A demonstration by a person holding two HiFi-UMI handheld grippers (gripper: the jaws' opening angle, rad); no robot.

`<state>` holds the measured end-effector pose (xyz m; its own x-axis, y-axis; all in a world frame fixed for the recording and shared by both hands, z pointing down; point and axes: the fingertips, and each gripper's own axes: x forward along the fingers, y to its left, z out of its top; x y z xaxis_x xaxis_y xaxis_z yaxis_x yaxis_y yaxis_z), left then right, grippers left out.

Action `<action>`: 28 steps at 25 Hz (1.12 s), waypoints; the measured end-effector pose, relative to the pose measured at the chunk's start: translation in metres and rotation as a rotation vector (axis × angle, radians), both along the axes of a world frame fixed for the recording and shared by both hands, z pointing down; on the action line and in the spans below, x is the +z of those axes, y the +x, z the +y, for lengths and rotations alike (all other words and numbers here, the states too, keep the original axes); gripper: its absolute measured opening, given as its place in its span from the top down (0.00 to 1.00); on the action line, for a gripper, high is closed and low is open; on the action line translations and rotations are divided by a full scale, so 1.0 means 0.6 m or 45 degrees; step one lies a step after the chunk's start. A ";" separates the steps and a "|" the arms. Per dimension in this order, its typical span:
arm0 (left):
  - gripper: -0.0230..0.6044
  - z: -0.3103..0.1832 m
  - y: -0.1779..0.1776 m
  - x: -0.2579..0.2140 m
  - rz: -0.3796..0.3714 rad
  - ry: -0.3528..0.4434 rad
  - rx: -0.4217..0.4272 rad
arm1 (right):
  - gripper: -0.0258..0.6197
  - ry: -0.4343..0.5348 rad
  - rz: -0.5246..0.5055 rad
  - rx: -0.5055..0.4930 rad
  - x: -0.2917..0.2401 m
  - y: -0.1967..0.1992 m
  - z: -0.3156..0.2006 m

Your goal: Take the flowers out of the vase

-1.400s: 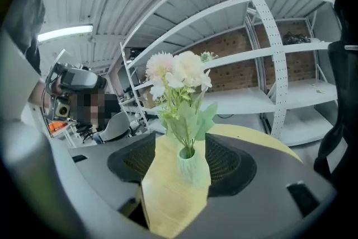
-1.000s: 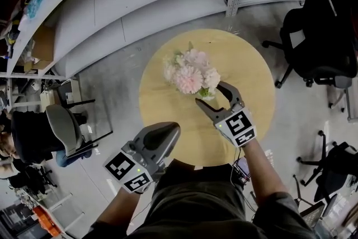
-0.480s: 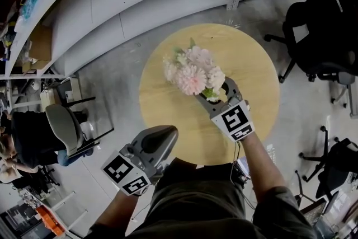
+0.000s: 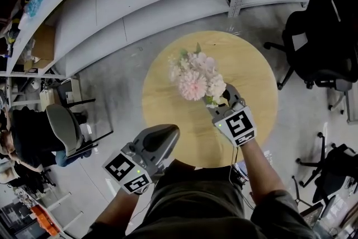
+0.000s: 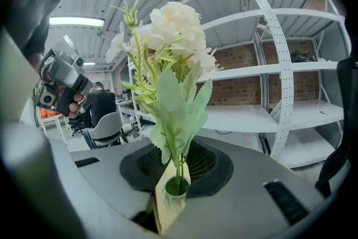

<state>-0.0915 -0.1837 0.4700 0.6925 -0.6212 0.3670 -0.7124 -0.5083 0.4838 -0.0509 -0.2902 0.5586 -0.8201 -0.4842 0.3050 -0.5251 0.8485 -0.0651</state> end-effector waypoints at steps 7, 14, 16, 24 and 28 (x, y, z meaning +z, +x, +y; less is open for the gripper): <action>0.93 -0.004 -0.004 -0.038 0.027 0.064 0.003 | 0.86 0.039 -0.069 0.017 -0.080 0.000 0.000; 0.93 -0.014 -0.011 -0.098 0.074 0.172 0.029 | 0.87 0.051 -0.137 0.106 -0.193 0.009 -0.004; 0.93 -0.011 -0.015 -0.115 0.086 0.200 0.033 | 0.87 0.061 -0.147 0.124 -0.229 0.013 0.001; 0.93 0.006 -0.029 -0.168 0.138 0.291 0.076 | 0.87 0.112 -0.192 0.183 -0.375 0.020 0.040; 0.93 0.013 -0.029 -0.192 0.173 0.330 0.099 | 0.87 0.166 -0.175 0.196 -0.426 0.018 0.069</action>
<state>-0.1088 -0.1759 0.3549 0.7736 -0.6251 0.1037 -0.6040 -0.6780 0.4189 -0.0399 -0.2485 0.3032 -0.7629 -0.6348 0.1226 -0.6429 0.7649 -0.0402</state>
